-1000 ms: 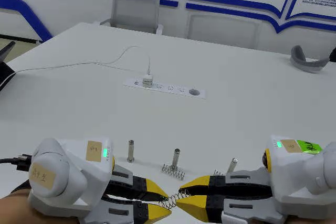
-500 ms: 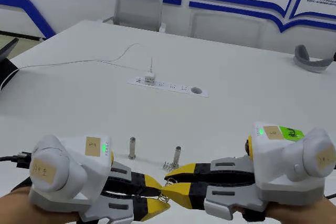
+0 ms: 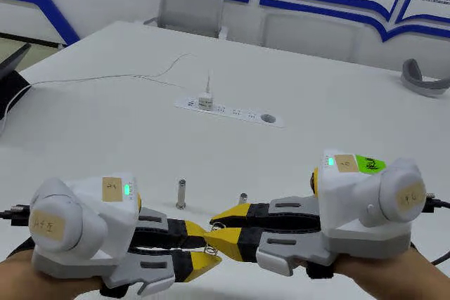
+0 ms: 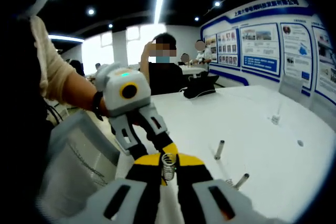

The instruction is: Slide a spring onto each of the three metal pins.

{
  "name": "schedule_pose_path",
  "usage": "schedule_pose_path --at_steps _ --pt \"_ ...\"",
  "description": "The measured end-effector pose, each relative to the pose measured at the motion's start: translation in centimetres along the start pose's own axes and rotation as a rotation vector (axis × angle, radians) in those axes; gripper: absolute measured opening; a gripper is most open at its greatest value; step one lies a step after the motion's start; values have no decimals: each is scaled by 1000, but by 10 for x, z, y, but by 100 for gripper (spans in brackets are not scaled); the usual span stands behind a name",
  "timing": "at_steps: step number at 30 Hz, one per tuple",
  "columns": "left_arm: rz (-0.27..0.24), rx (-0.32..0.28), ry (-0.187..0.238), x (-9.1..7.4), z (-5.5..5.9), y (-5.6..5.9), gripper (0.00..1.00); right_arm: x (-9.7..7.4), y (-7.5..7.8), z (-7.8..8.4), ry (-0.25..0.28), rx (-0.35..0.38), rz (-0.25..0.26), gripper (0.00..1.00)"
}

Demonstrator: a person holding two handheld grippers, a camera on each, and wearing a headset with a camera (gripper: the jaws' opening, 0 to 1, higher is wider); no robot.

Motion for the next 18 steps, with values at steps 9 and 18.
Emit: schedule_pose_path --at_steps 9,18 --pt "-66 -46 19 -13 5 -7 26 6 5 -2 1 -3 7 12" --pt "-155 -83 25 -26 15 -15 40 7 13 -8 7 -11 25 12"
Point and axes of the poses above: the centre of the closed fingertips' face, and the gripper's own axes: x roughly forward along the fingers, y roughly to its right, z roughly out of its underside, the point moved 7 cm from there along -x, roughly backward along the fingers, and after that the axes turned 7 degrees about y, right-handed, at the moved point
